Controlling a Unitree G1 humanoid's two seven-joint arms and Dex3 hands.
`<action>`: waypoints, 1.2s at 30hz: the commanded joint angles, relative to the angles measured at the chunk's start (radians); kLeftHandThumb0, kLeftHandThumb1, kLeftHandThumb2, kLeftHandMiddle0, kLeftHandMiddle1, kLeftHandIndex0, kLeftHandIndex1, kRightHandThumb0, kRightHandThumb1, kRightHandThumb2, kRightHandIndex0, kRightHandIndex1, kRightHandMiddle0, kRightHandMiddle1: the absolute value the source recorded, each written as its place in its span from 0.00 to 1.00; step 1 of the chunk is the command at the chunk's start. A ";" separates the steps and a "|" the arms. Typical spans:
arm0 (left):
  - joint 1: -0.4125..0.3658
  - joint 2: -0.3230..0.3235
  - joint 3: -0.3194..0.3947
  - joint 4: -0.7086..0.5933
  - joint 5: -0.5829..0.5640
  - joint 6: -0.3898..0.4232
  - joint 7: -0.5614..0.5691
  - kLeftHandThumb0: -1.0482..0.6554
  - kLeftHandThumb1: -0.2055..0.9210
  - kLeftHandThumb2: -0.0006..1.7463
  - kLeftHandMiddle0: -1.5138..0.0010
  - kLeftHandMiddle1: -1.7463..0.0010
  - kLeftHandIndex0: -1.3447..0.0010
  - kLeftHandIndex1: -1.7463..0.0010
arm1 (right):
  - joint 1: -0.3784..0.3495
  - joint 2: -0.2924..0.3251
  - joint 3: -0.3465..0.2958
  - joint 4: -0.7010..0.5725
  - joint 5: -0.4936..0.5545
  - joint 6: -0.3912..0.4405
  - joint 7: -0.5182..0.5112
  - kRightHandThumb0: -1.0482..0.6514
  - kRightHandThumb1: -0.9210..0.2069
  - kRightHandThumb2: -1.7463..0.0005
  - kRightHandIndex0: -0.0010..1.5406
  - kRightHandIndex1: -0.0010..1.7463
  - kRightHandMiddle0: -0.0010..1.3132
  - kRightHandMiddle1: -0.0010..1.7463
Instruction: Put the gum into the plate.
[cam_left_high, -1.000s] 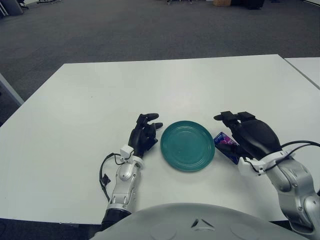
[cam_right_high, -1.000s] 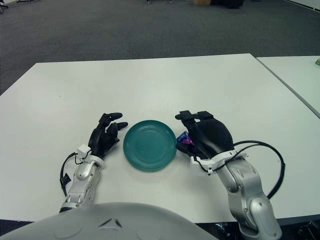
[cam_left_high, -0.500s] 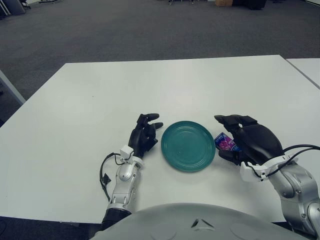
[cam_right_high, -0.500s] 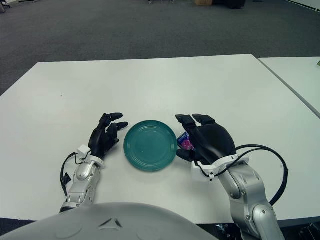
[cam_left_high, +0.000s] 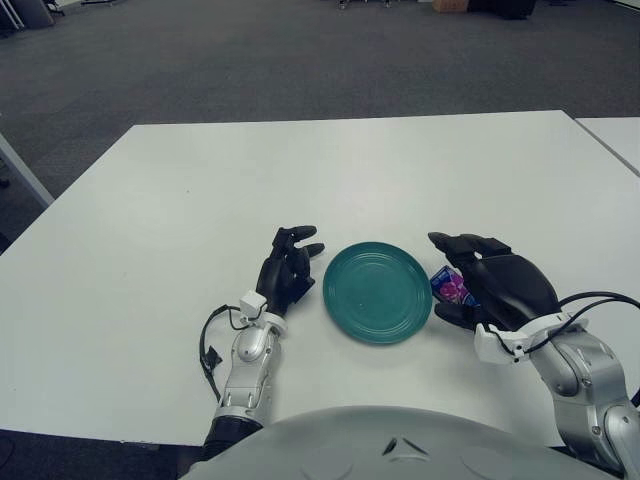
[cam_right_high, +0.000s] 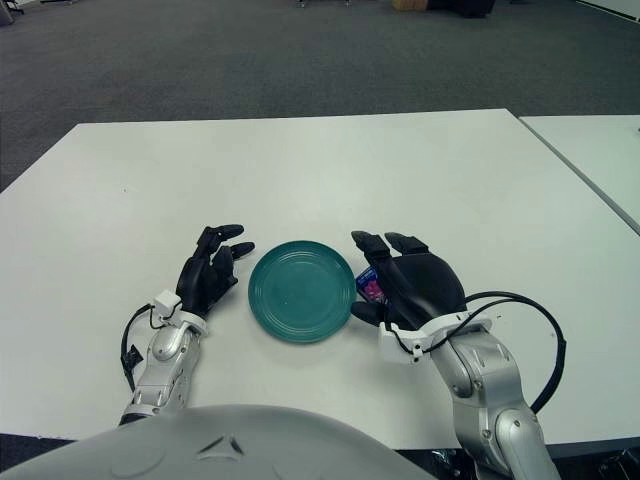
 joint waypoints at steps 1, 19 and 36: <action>0.024 0.010 0.009 0.028 0.008 0.041 0.007 0.14 1.00 0.47 0.80 0.40 0.94 0.28 | 0.025 0.025 0.005 0.029 -0.004 0.014 -0.018 0.00 0.00 0.55 0.16 0.01 0.00 0.12; 0.031 0.016 0.013 0.019 0.004 0.034 -0.002 0.13 1.00 0.47 0.80 0.39 0.93 0.27 | -0.006 0.001 0.010 0.171 0.016 0.036 -0.085 0.00 0.00 0.55 0.19 0.02 0.00 0.20; 0.043 0.020 0.020 -0.005 -0.011 0.062 -0.012 0.14 1.00 0.46 0.80 0.39 0.92 0.26 | -0.017 -0.007 0.029 0.303 0.011 0.092 -0.135 0.00 0.00 0.56 0.18 0.01 0.00 0.23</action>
